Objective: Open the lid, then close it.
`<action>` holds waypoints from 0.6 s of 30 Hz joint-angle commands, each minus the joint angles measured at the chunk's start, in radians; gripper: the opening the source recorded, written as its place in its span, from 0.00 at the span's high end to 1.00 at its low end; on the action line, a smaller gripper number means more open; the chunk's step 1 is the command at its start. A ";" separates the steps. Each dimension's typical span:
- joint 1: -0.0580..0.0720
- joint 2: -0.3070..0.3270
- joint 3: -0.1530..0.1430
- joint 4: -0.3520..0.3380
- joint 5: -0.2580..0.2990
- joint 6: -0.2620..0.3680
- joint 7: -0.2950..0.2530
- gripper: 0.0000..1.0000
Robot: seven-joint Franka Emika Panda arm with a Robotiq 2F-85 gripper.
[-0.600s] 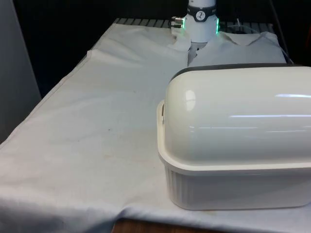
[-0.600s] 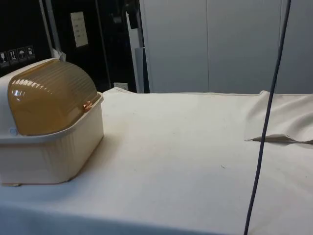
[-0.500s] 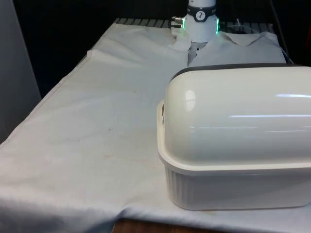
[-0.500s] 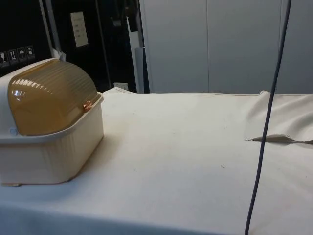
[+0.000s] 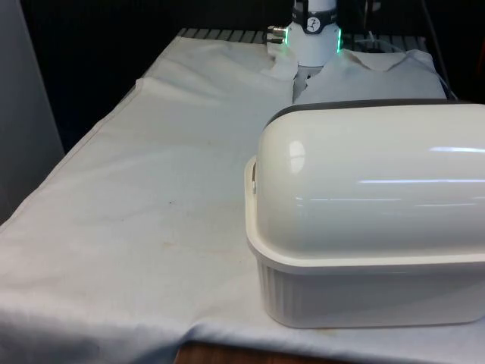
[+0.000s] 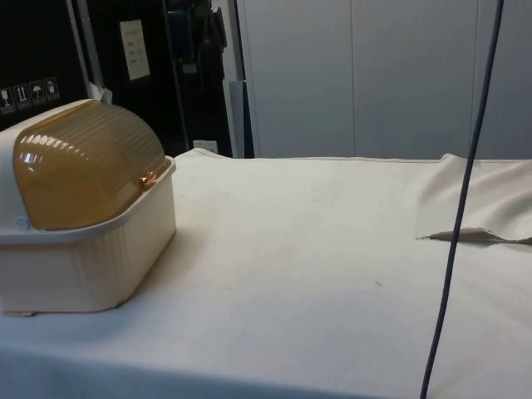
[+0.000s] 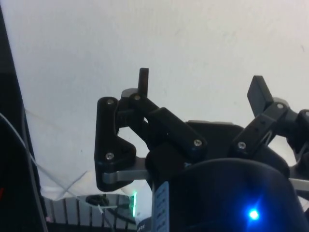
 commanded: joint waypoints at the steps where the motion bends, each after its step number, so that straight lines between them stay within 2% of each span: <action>1: 0.004 0.000 0.004 -0.010 -0.003 0.024 0.009 0.00; 2: 0.000 0.000 0.004 -0.006 0.000 0.010 0.001 0.00; 3: 0.004 0.000 0.012 -0.020 -0.003 0.042 0.012 0.00; 9: 0.007 0.014 0.031 -0.042 -0.007 0.098 0.027 0.00; 10: 0.003 0.012 0.032 -0.041 -0.001 0.087 0.017 0.00; 13: 0.009 0.031 0.045 -0.048 -0.013 0.135 0.042 0.00; 18: 0.009 0.054 0.060 -0.048 -0.022 0.173 0.060 0.00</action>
